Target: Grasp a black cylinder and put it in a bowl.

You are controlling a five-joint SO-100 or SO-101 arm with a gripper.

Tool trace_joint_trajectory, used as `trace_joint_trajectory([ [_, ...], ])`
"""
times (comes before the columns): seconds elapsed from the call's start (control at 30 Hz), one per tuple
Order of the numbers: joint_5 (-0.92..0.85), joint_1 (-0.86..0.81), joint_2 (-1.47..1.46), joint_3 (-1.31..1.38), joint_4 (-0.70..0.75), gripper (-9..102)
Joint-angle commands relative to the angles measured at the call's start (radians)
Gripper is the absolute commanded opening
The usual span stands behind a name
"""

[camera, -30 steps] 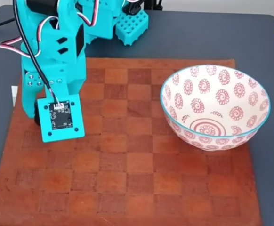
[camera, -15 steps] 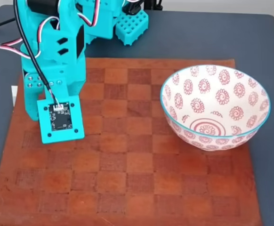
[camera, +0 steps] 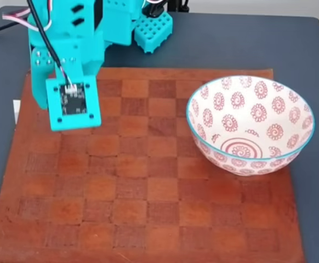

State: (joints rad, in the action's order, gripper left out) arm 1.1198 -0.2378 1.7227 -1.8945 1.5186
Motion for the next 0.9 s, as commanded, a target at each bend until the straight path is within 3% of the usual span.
trace_joint_trajectory([
  [0.0, 0.026, 0.048, 0.115, 0.052, 0.055, 11],
  [0.43, 0.242, 0.333, 0.27, 0.112, 0.104, 12],
  [0.87, 0.543, 0.644, 0.209, 0.186, 0.084, 12],
])
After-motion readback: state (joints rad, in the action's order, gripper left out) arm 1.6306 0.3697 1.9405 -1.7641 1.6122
